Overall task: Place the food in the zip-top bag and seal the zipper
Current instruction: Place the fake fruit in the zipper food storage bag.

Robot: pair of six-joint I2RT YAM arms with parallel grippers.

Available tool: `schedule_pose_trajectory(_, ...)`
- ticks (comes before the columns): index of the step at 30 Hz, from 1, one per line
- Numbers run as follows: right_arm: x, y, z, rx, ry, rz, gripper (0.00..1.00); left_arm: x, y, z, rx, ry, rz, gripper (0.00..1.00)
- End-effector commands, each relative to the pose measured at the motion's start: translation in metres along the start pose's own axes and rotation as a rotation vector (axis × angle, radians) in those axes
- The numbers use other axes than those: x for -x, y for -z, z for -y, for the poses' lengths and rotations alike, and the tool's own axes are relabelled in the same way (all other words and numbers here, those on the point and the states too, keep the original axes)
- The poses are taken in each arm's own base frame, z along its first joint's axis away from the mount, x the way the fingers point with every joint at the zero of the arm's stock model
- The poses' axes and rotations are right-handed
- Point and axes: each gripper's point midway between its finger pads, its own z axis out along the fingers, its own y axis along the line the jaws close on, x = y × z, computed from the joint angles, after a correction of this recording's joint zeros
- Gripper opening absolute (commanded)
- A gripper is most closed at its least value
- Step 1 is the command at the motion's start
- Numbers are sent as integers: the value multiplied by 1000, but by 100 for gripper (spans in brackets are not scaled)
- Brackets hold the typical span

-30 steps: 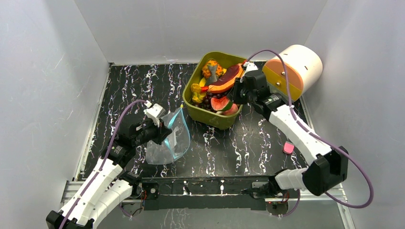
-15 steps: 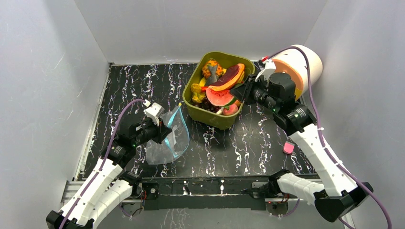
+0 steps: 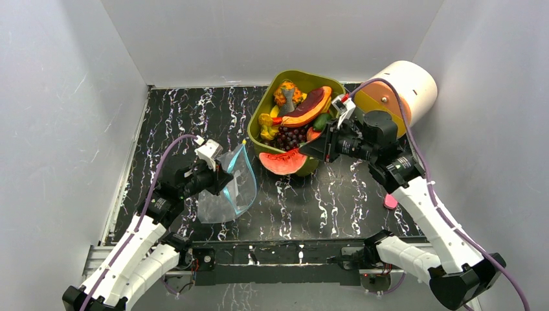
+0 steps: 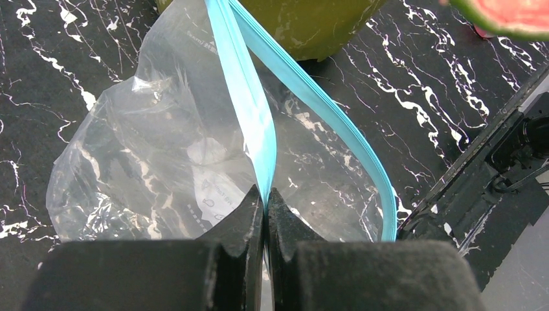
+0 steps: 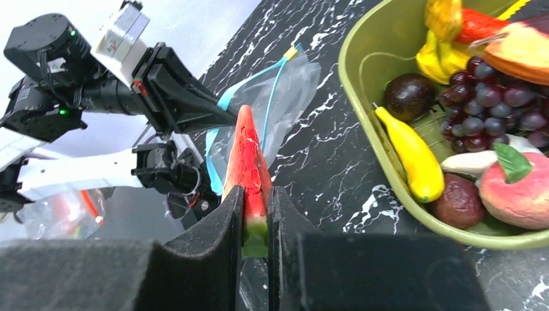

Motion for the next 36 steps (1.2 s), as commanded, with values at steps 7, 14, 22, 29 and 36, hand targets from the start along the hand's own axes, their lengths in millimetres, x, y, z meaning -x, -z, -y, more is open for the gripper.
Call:
schedule_pose_trajectory(7, -18, -20, -9, 113, -38, -24, 0, 19, 4, 10, -47, -4, 68, 0)
schedule_pose_trajectory(14, -46, -51, -28, 120, -77, -72, 0, 19, 4, 13, -62, -11, 61, 0)
schedule_pose_trajectory(22, -57, -70, -18, 19, -127, -89, 0, 19, 5, 18, -87, -11, 64, 0)
schedule_pose_trajectory(29, -67, -75, -6, -85, -117, -108, 0, 22, 9, 32, -163, -23, 82, 0)
schedule_pose_trajectory(36, -59, -78, -12, -147, -61, -35, 0, 27, 13, 44, -221, 7, 119, 0)
